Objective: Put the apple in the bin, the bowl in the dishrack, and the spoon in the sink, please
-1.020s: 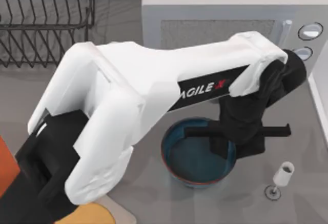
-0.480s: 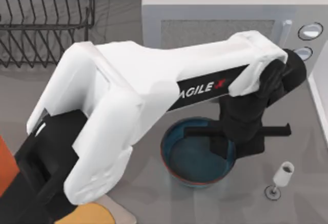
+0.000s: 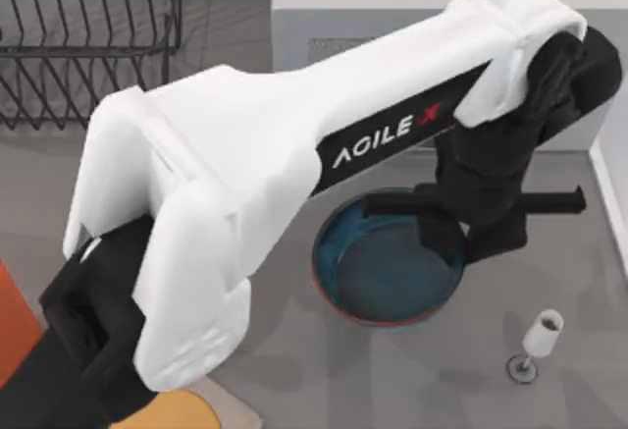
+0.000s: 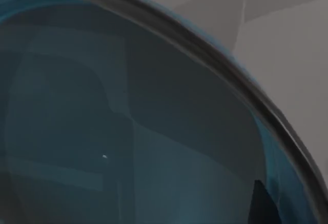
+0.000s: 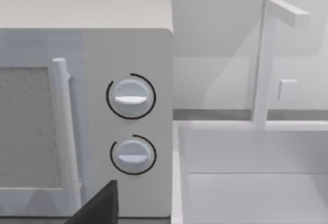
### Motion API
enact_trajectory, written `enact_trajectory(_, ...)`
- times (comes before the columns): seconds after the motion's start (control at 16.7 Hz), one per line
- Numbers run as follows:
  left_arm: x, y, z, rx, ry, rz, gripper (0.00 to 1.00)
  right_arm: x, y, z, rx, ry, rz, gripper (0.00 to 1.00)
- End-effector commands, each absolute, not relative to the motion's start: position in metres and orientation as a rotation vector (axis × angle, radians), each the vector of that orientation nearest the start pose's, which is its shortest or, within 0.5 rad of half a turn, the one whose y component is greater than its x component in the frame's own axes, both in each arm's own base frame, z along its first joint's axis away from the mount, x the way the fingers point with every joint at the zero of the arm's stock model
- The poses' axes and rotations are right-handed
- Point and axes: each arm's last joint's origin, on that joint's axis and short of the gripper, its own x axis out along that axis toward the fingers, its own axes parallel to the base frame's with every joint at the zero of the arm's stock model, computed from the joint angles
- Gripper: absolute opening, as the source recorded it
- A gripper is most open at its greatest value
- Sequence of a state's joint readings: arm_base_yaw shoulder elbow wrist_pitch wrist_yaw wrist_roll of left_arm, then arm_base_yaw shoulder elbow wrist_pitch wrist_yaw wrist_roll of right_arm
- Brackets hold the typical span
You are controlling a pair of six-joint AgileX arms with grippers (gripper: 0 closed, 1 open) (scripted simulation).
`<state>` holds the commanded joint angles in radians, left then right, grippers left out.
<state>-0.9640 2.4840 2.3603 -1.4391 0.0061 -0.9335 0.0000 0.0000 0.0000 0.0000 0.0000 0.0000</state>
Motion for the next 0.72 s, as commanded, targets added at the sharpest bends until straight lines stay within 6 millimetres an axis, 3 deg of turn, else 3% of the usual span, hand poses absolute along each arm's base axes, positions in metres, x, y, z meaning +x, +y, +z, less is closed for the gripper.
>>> enact_trajectory(0.24,0.280,-0.391,0.226,0.014,1.570,-0.016,0.00,0.106,-0.001,0.160,0.000,0.000,0.000,1.00)
enact_trajectory(0.72,0.282,-0.383,0.238,0.000,1.554,-0.028,0.00,0.106,-0.001,0.160,0.000,0.000,0.000,1.00)
